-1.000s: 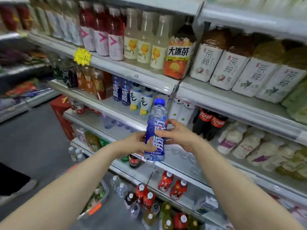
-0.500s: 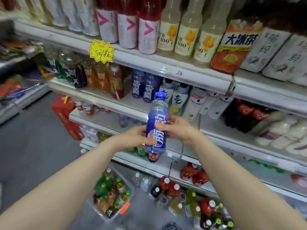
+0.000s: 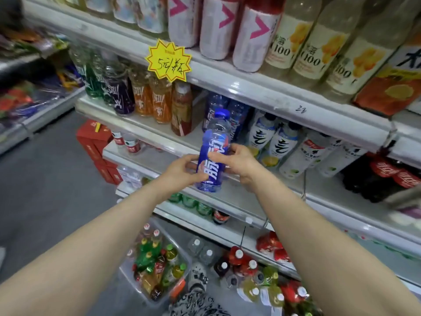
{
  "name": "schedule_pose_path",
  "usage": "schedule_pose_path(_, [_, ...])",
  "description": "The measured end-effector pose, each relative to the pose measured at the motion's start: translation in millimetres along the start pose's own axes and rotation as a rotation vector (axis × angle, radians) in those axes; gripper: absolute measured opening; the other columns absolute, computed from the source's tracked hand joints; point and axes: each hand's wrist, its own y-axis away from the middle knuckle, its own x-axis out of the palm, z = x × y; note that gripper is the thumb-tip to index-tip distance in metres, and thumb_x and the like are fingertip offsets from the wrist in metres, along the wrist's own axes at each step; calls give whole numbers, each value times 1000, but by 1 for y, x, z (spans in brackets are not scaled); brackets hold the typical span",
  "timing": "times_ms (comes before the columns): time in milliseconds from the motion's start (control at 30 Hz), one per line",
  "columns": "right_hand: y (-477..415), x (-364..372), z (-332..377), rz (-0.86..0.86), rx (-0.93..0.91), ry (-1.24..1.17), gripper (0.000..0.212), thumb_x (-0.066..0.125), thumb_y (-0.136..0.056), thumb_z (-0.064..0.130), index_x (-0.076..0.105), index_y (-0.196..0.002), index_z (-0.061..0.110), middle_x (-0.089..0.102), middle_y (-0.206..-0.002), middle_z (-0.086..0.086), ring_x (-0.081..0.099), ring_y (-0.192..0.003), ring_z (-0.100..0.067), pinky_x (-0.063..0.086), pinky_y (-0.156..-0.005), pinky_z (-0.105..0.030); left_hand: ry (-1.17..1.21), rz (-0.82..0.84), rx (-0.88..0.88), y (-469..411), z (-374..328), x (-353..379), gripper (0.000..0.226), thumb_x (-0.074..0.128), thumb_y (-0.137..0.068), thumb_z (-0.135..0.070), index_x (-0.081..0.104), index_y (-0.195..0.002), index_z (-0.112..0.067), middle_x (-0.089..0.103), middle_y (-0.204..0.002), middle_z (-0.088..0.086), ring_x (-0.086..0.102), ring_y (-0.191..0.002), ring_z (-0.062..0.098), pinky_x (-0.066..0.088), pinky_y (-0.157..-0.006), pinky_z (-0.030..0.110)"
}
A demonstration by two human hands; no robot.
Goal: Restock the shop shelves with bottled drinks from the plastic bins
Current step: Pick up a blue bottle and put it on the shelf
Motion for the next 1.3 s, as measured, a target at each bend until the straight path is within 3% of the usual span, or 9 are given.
schedule_pose_path(100, [-29,9,4,-31,-42,-10,48,82,-79,4,60,-121,3,71,-110,-12,69,-90,-23,61,-71,-29,-5,-92,3,-21,-1,-9,49,77,-82,-6,54,-124,-11,65,-101,5,63,-96,21,55,-84,32])
schedule_pose_path(233, [-59,18,10,-120,-132,36,48,90,-69,13,61,-107,16,73,-107,-8,71,-99,-27,58,-91,-49,-87,-199,64,-49,-3,-20,47,83,-76,-12,59,-116,-16,68,-105,12,66,-95,29,56,-85,40])
schedule_pose_path(367, [-85,22,12,-206,-221,67,86,90,-40,43,63,-118,16,75,-109,-6,73,-97,-25,59,-90,-49,-111,-230,112,-71,-6,-27,47,73,-86,-8,59,-130,-14,68,-112,9,66,-93,25,54,-93,46])
schedule_pose_path(500, [-97,28,21,-285,-275,231,84,94,-56,30,57,-130,14,71,-120,-8,69,-105,-26,55,-95,-48,-94,-178,81,-89,-8,-28,62,68,-89,-3,44,-146,-12,62,-127,5,63,-101,17,50,-100,35])
schedule_pose_path(667, [-112,40,10,-362,-299,225,79,93,-65,13,52,-132,12,66,-128,-9,65,-113,-28,50,-101,-45,-83,-137,81,-106,-2,-28,66,62,-91,4,35,-150,-10,56,-135,3,57,-119,19,44,-104,30])
schedule_pose_path(867, [-125,44,1,-397,-325,227,77,92,-67,14,52,-132,10,63,-131,-9,61,-119,-28,48,-105,-44,-121,-59,95,-119,10,-31,66,56,-92,8,34,-150,-15,51,-135,-3,47,-126,9,38,-109,28])
schedule_pose_path(1067, [-140,44,1,-421,-282,288,73,89,-71,25,54,-136,23,65,-133,-1,61,-121,-23,49,-104,-43,-119,-38,77,-128,14,-33,64,57,-92,8,39,-147,-18,52,-140,-1,47,-131,13,36,-115,37])
schedule_pose_path(1200, [-146,44,-1,-428,-286,300,78,90,-68,28,55,-137,27,68,-127,0,65,-116,-23,52,-100,-43,-70,-13,99,-131,16,-35,66,54,-92,11,38,-147,-23,51,-134,-7,47,-127,6,37,-111,29])
schedule_pose_path(1300, [-151,43,-9,-430,-292,311,83,91,-65,25,54,-139,29,69,-125,-2,66,-114,-26,55,-97,-44,-47,-24,136,-131,19,-31,55,52,-92,12,46,-135,-22,55,-129,-5,51,-122,7,40,-108,27])
